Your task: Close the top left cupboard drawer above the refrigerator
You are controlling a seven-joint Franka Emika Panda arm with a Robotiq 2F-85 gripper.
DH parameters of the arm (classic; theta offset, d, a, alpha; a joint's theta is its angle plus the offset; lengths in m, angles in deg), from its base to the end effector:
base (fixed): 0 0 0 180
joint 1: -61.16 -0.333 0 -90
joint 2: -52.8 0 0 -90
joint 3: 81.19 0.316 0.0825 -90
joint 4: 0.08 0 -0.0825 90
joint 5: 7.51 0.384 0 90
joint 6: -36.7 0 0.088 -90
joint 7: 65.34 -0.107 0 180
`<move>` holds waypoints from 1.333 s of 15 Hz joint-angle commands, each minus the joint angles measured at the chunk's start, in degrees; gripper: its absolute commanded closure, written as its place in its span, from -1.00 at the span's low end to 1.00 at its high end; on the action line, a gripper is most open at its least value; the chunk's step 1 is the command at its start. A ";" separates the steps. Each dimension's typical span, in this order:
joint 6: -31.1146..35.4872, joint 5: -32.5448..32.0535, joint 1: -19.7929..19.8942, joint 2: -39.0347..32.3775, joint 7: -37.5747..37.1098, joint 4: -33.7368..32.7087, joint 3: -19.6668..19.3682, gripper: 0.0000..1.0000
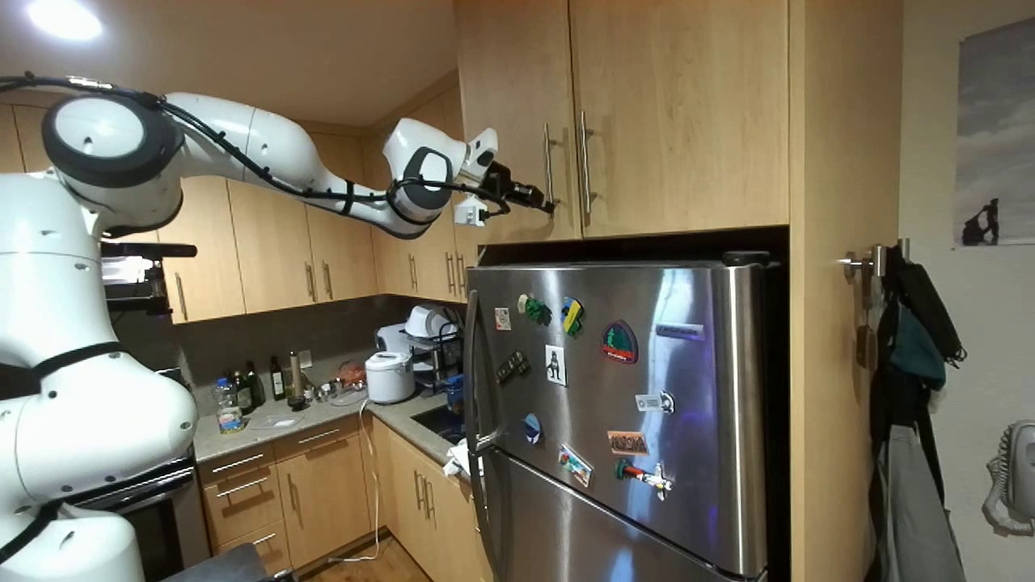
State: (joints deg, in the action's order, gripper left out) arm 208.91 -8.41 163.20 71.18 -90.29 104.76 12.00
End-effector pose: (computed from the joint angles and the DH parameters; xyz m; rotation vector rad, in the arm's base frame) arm 0.6222 0.0100 0.6422 2.4725 -0.4530 1.6734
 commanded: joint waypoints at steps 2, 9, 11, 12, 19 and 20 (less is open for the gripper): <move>-1.36 7.23 7.72 3.53 4.47 -4.18 5.97 0.99; -0.23 9.92 7.18 4.24 5.71 -3.05 5.43 0.99; -0.60 11.03 7.60 4.47 5.37 -3.08 5.72 0.99; -0.72 11.60 7.78 4.67 5.26 -3.17 5.82 0.99; -1.13 13.83 9.90 6.76 4.70 -5.32 6.52 0.99; -1.26 14.02 10.24 6.98 4.52 -5.73 6.53 0.99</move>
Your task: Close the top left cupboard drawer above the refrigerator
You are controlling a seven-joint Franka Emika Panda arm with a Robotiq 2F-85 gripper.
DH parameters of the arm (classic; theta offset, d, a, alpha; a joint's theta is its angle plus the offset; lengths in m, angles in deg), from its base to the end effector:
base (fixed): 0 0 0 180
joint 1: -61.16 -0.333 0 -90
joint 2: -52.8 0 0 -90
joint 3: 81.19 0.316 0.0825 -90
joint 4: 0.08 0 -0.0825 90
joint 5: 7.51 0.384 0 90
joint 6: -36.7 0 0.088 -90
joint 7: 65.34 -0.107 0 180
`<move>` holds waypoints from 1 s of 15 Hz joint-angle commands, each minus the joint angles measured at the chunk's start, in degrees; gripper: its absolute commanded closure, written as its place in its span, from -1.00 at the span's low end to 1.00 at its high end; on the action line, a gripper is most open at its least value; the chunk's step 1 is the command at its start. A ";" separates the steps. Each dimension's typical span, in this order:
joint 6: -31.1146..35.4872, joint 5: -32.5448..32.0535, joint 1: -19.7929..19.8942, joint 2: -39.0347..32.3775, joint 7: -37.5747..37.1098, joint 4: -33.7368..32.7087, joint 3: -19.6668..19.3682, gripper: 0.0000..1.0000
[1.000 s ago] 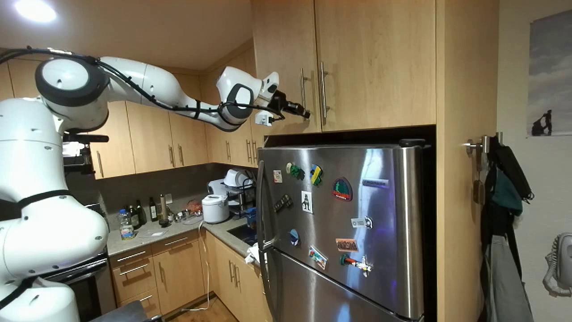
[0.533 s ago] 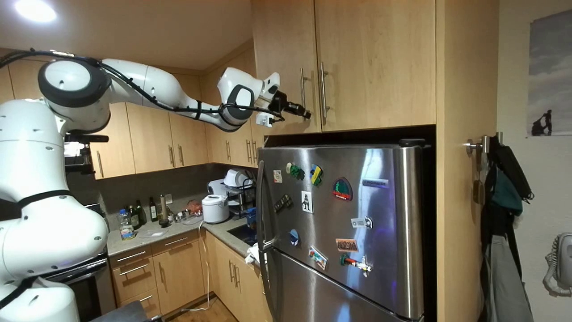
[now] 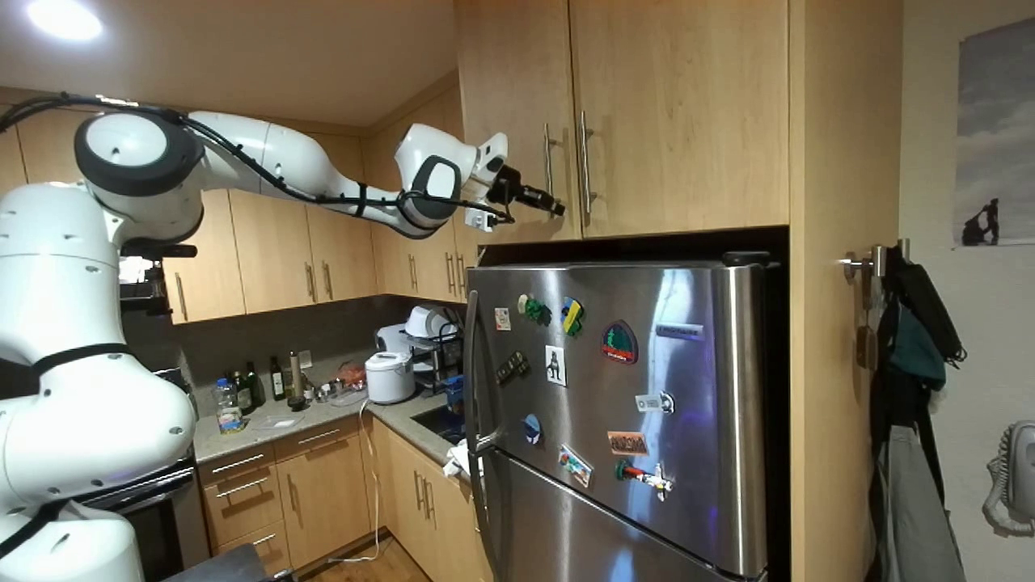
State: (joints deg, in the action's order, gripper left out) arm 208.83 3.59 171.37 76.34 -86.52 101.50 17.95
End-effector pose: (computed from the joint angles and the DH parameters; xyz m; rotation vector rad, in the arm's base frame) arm 0.6393 0.0008 0.6354 2.4549 -0.5688 1.6950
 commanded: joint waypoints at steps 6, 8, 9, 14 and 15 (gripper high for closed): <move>-0.19 2.10 0.44 1.17 1.12 -0.75 -0.43 0.97; -0.18 2.10 0.44 1.20 1.12 -0.76 -0.43 0.97; -0.18 2.10 0.45 1.21 1.12 -0.76 -0.43 0.97; -0.99 6.50 4.72 6.43 -4.76 -4.97 1.21 0.99; -1.20 7.63 5.87 8.05 -6.11 -6.29 1.38 0.99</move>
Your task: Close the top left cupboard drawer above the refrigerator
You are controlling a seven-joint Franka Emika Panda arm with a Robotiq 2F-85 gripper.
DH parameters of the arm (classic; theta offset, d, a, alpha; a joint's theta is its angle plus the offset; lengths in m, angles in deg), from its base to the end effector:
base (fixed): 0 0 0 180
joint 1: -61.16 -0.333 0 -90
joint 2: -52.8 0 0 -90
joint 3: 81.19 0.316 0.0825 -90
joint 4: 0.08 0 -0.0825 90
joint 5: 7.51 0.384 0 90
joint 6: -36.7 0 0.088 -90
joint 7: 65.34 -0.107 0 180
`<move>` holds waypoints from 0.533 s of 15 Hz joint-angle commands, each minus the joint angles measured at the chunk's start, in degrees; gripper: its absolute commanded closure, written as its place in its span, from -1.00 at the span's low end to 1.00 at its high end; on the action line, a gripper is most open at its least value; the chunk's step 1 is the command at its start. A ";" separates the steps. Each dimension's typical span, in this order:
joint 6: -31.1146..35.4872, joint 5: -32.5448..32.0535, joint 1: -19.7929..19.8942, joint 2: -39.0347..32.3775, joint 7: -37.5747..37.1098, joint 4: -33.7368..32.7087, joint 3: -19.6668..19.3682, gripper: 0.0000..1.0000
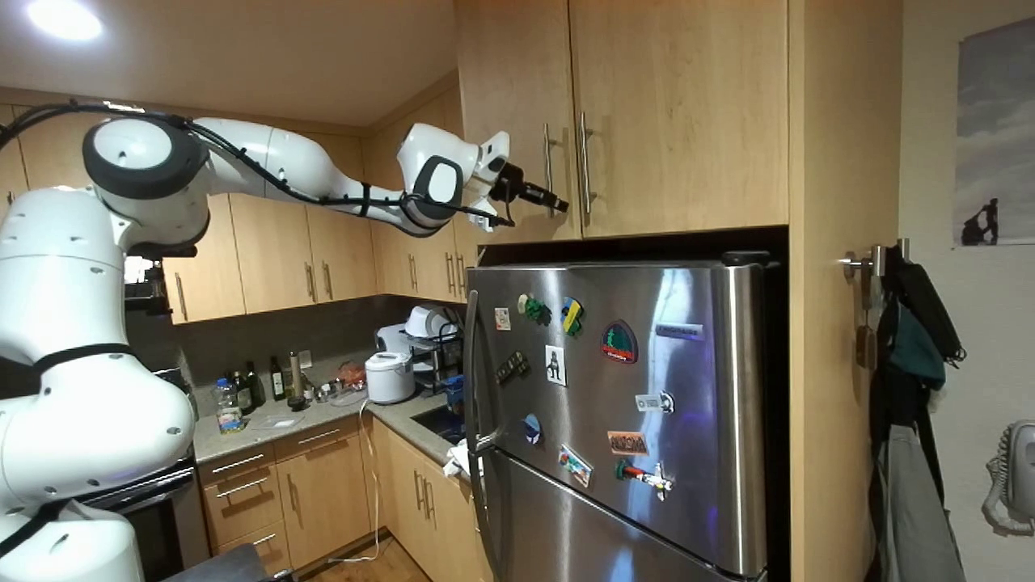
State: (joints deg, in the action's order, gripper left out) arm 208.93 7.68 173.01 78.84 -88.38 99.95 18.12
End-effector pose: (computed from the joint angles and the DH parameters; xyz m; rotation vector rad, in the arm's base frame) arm 0.6437 -0.0026 0.6389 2.4288 -0.6710 1.7370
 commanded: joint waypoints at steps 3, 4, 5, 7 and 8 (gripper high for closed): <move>-2.89 5.55 8.15 8.70 -6.37 -8.87 3.18 0.99; -3.73 6.04 9.57 9.50 -6.77 -10.20 3.97 0.99; -4.59 6.50 10.78 10.17 -6.95 -11.44 4.61 0.99; -6.32 7.35 12.80 11.52 -7.63 -13.86 5.47 0.99; -6.87 7.79 13.47 11.97 -7.75 -14.66 5.54 0.99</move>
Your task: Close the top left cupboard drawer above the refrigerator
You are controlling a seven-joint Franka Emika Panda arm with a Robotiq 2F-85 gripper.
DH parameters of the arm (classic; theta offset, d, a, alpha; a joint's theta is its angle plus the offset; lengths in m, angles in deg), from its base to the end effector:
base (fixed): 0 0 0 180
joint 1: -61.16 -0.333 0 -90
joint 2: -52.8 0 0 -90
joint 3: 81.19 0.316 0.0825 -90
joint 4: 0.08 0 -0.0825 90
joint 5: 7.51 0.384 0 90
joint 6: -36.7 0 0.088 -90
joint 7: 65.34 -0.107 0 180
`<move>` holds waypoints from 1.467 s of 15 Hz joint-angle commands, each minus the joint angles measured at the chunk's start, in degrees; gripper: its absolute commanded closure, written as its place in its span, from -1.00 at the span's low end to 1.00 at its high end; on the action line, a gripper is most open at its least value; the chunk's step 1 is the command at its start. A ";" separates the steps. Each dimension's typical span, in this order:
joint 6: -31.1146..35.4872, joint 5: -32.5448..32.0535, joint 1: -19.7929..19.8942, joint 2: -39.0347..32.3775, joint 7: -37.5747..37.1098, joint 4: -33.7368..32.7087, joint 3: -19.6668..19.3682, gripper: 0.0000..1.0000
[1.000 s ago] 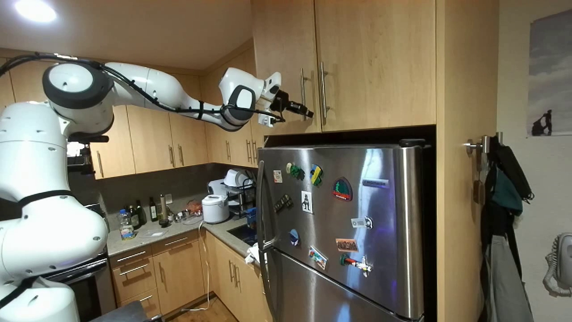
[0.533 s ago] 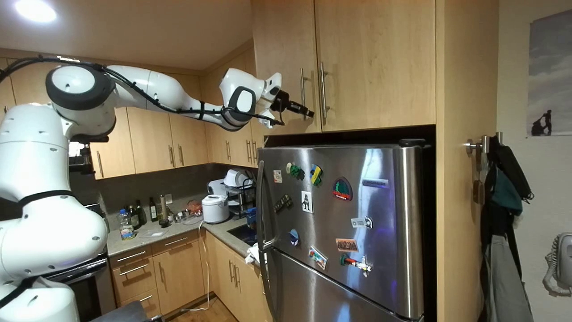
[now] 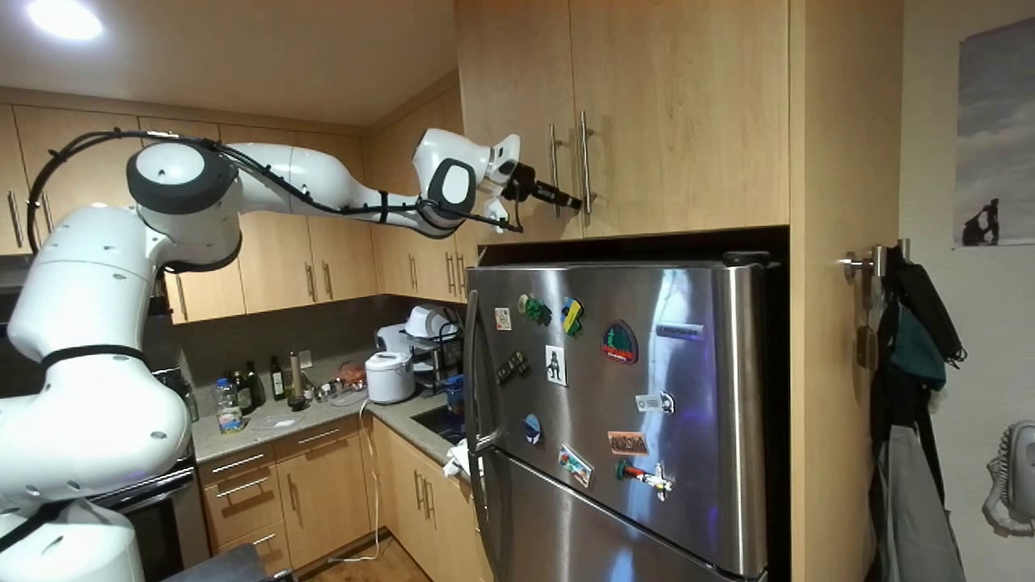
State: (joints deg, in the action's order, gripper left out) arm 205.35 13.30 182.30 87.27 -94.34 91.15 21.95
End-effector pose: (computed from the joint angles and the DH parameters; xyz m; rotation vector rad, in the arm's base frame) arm 0.6767 -0.0044 0.6395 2.3557 -0.8327 1.7624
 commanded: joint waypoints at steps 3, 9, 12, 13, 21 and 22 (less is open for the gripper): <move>-4.05 2.91 3.82 3.61 -1.70 -6.39 1.15 0.99; -3.18 2.35 0.34 0.93 0.34 -1.73 -0.56 0.97; -2.47 2.36 -0.28 0.41 0.59 -1.04 -0.86 0.99; -1.89 2.38 -0.68 0.30 0.56 -0.62 -1.21 0.99; -1.24 1.43 -4.33 -1.08 1.50 2.31 -4.50 0.99; -1.08 1.15 -5.24 -1.15 1.73 3.02 -5.54 0.99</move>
State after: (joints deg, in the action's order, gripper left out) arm 202.72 14.55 180.54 87.60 -94.32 91.13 19.25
